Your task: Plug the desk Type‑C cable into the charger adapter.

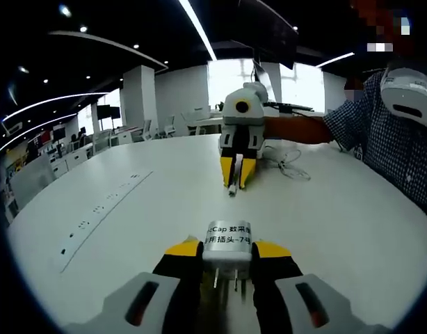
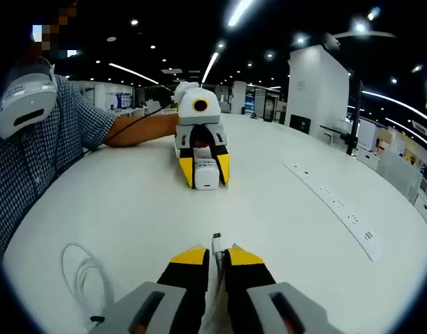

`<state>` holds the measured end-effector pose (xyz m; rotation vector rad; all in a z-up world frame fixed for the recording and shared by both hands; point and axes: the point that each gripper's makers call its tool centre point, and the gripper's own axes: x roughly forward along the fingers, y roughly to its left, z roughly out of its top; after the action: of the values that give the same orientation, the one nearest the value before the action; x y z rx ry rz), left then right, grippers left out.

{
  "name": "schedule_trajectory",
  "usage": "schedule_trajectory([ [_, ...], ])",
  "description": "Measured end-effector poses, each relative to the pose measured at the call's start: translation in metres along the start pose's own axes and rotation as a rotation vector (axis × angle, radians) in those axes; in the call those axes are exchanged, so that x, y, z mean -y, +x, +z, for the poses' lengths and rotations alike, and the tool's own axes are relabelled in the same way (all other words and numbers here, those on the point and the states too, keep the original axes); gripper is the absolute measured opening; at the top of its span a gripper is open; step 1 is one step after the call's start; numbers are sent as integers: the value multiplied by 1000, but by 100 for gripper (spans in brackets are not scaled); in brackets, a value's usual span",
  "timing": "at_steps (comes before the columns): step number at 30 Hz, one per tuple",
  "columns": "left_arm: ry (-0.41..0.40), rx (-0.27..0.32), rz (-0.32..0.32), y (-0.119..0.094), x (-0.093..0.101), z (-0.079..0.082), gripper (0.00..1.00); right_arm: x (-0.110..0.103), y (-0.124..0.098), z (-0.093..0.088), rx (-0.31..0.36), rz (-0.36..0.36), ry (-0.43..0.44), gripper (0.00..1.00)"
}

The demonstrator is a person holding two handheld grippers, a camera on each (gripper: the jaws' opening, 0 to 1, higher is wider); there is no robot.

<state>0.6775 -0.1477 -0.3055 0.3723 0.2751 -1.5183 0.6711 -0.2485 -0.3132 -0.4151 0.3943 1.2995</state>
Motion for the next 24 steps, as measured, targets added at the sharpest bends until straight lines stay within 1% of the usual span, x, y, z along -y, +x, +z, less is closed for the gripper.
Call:
schedule_trajectory([
  [5, 12, 9, -2, 0, -1, 0, 27, 0, -1, -1, 10, 4, 14, 11],
  [8, -3, 8, -3, 0, -1, -1, 27, 1, -2, -2, 11, 3, 18, 11],
  [13, 1, 14, -8, -1, 1, 0, 27, 2, -4, -3, 17, 4, 22, 10],
  [16, 6, 16, -11, -1, 1, 0, 27, 2, -4, -4, 21, 6, 25, 8],
  [24, -14, 8, -9, -2, 1, -1, 27, 5, -2, -3, 34, 3, 44, 7],
])
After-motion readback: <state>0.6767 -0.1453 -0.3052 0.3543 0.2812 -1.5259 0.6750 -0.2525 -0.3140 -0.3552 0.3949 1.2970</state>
